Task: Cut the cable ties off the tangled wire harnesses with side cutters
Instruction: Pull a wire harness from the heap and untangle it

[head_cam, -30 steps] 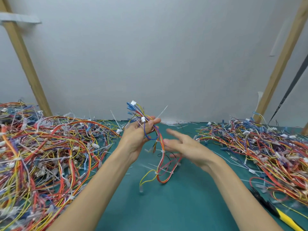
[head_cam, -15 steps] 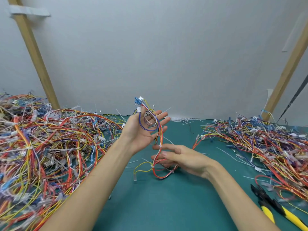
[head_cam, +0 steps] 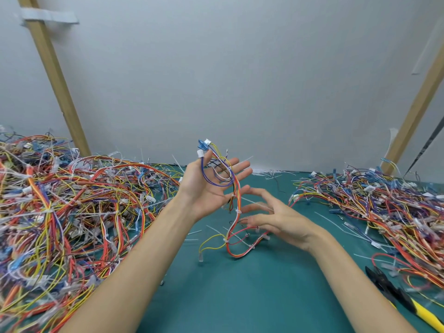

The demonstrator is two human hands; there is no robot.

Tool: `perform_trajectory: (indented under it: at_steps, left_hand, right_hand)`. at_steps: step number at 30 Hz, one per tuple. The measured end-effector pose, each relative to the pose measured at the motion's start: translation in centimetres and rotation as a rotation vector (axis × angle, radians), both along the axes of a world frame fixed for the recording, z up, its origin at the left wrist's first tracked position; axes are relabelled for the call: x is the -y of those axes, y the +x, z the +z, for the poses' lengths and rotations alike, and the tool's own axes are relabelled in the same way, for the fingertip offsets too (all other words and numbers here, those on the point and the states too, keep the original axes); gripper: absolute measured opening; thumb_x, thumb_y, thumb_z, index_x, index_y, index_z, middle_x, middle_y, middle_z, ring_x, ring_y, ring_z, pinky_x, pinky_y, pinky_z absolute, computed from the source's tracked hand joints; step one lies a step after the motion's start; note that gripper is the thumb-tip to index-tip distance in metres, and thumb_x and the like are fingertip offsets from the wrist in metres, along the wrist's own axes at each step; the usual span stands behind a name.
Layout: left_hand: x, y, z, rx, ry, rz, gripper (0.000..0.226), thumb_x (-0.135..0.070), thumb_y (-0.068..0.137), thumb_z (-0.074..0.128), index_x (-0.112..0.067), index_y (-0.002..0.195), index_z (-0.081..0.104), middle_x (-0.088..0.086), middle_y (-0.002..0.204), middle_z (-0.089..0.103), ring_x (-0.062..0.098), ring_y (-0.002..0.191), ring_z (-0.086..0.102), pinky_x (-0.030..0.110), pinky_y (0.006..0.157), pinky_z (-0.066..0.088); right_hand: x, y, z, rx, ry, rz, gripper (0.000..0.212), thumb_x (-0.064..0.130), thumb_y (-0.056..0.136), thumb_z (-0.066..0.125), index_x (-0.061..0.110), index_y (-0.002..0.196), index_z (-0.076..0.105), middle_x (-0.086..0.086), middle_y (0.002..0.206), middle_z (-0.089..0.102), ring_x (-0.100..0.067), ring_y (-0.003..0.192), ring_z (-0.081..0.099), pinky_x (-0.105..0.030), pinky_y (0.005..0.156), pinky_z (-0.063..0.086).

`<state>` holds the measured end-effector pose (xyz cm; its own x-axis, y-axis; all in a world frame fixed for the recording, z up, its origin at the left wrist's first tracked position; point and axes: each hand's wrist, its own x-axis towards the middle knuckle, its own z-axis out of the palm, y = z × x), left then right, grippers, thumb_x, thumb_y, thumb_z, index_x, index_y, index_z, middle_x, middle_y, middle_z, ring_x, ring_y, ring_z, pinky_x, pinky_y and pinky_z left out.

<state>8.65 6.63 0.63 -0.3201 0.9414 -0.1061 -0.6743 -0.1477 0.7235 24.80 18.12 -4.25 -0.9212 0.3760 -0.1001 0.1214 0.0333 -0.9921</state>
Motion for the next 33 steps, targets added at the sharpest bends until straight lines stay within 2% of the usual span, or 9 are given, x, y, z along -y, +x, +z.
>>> perform_trajectory:
  at_steps: [5,8,10,15,20,23,26,31,33]
  left_hand:
    - [0.0,-0.2,0.1,0.004,0.007,-0.004,0.058,-0.048,0.098,0.041,-0.002,0.133,0.049,0.019,0.125,0.065,0.031,0.116,0.064,0.055,0.103,0.042]
    - [-0.1,-0.2,0.1,-0.008,0.008,0.009,0.058,-0.047,0.098,0.040,-0.003,0.134,0.048,0.019,0.125,0.065,0.033,0.116,0.063,0.054,0.103,0.042]
    - [-0.2,-0.1,0.1,-0.020,0.006,0.020,0.057,-0.047,0.098,0.039,-0.003,0.135,0.047,0.020,0.124,0.065,0.033,0.117,0.062,0.051,0.101,0.044]
    - [-0.7,0.3,0.1,-0.164,-0.030,0.080,0.053,-0.045,0.101,0.036,-0.003,0.132,0.049,0.021,0.121,0.066,0.034,0.113,0.063,0.038,0.094,0.046]
    - [-0.9,0.9,0.1,-0.362,-0.062,0.111,0.028,-0.034,0.103,0.037,-0.012,0.104,0.053,0.022,0.118,0.066,0.032,0.111,0.061,0.040,0.091,0.045]
    - [-0.9,1.2,0.1,-0.419,-0.047,0.116,0.016,-0.021,0.099,0.040,-0.014,0.104,0.054,0.022,0.118,0.067,0.030,0.104,0.063,0.039,0.082,0.049]
    - [-0.7,1.2,0.3,-0.418,-0.023,0.116,0.020,-0.017,0.097,0.041,-0.013,0.098,0.060,0.021,0.115,0.069,0.028,0.101,0.065,0.038,0.078,0.053]
    - [-0.3,0.6,0.9,-0.527,-0.027,0.088,0.032,-0.020,0.098,0.036,-0.010,0.106,0.065,0.011,0.099,0.073,0.024,0.093,0.069,0.036,0.080,0.054]
    - [0.0,0.3,1.3,-0.574,-0.048,-0.004,0.038,-0.026,0.100,0.034,-0.010,0.112,0.066,0.012,0.106,0.073,0.029,0.096,0.069,0.040,0.087,0.053]
  right_hand:
    - [-0.4,0.7,2.8,0.032,0.265,-0.028,0.051,0.020,0.071,0.066,0.034,0.120,0.063,0.001,0.119,0.067,-0.009,0.108,0.065,-0.027,0.097,0.047]
    - [0.2,0.7,3.5,0.054,0.254,0.001,0.036,0.039,0.080,0.074,0.025,0.113,0.069,0.003,0.109,0.073,-0.010,0.105,0.067,-0.032,0.095,0.049]
    - [1.0,0.3,3.4,0.063,0.245,-0.011,0.039,0.047,0.081,0.068,0.024,0.112,0.069,0.002,0.105,0.074,-0.013,0.100,0.069,-0.034,0.093,0.052]
    - [3.0,-1.4,2.1,-0.011,0.166,-0.096,0.030,0.024,0.087,0.071,0.015,0.115,0.064,-0.004,0.102,0.074,-0.023,0.085,0.073,-0.037,0.084,0.058]
    - [2.6,-1.0,2.6,-0.013,0.096,-0.073,0.023,0.013,0.094,0.059,0.020,0.115,0.064,-0.005,0.102,0.074,-0.030,0.084,0.073,-0.039,0.080,0.059]
    - [1.9,-0.5,3.2,-0.017,0.074,-0.043,0.025,0.012,0.094,0.055,0.020,0.115,0.065,-0.006,0.103,0.074,-0.028,0.085,0.073,-0.038,0.080,0.058]
    - [1.4,0.1,3.7,-0.043,0.060,0.012,0.024,0.013,0.095,0.055,0.018,0.116,0.066,-0.007,0.107,0.073,-0.027,0.089,0.072,-0.032,0.076,0.056]
    - [0.6,0.9,5.0,-0.137,0.007,0.070,0.025,0.013,0.096,0.052,0.015,0.115,0.068,-0.010,0.117,0.069,-0.027,0.093,0.071,-0.030,0.075,0.054]
    - [0.2,1.4,5.7,-0.206,-0.056,0.085,0.026,0.013,0.095,0.051,0.011,0.116,0.067,-0.012,0.121,0.067,-0.024,0.092,0.070,-0.032,0.074,0.055]
